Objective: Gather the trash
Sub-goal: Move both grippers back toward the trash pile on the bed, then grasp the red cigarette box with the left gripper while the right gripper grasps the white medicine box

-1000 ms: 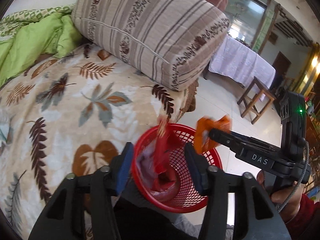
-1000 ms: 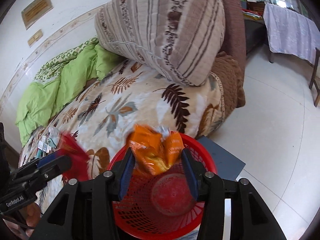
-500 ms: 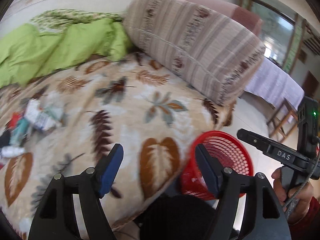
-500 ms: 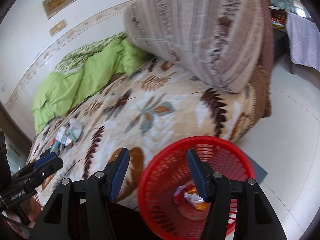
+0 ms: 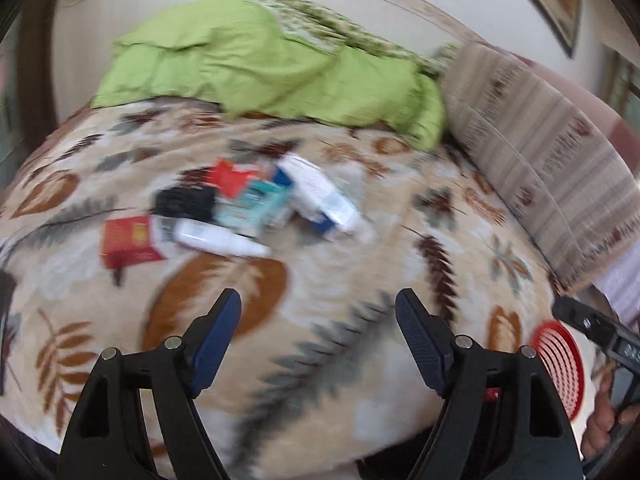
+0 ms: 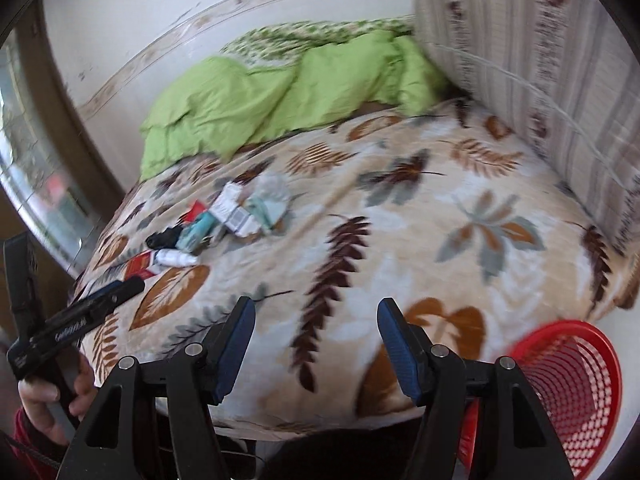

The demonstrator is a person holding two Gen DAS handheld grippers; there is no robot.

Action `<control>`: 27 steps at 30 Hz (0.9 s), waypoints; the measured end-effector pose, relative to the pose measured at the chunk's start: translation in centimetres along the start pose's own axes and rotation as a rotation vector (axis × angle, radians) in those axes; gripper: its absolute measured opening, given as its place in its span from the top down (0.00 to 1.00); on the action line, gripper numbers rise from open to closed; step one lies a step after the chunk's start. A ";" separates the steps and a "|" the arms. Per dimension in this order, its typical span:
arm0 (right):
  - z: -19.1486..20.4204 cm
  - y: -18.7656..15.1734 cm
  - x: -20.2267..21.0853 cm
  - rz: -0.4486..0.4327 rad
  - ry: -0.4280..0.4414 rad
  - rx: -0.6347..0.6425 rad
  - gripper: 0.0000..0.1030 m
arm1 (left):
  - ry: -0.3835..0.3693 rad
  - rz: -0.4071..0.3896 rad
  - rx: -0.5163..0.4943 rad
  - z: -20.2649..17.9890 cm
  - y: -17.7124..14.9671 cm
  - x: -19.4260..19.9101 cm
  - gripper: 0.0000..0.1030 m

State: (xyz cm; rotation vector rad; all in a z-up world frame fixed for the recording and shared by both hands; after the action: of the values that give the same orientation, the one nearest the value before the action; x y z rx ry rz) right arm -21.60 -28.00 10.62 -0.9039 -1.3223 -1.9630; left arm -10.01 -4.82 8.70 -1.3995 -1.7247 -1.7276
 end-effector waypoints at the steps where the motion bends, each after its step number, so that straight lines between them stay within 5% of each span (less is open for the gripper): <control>1: 0.8 0.3 -0.6 0.008 0.010 0.016 0.35 | 0.023 -0.013 0.027 1.4 0.5 0.0 0.24; 7: 5.9 4.4 -6.4 0.071 0.073 0.060 0.35 | 0.169 -0.055 0.197 11.1 4.3 -1.7 0.24; 11: 7.8 7.9 -10.2 0.087 0.122 -0.003 0.35 | 0.200 -0.048 0.286 16.3 6.3 -4.6 0.24; 16: 9.0 10.8 -14.3 0.061 0.156 -0.079 0.35 | 0.078 0.006 0.381 20.0 7.4 -8.0 0.24; 22: 7.6 11.2 -17.7 0.086 0.169 -0.112 0.35 | 0.028 0.129 0.236 20.1 7.2 -10.7 0.24; 27: 7.1 11.6 -17.3 0.066 0.169 -0.105 0.35 | -0.064 0.174 0.078 17.6 4.3 -8.7 0.24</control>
State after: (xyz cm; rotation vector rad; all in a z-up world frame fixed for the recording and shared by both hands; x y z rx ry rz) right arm -0.92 -23.26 4.86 -0.7994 -1.0901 -2.0245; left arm 4.42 6.48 0.49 -1.5353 -1.6305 -1.5233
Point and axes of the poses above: each gripper's, at about its wrist camera, not at the fingertips, and x roughly against the way its jaws point, z to its left, y to its top, the point moved 3 cm from there along -x, roughly the way its jaws point, and after that the axes turned 11 degrees about z, right-handed, at the moved point
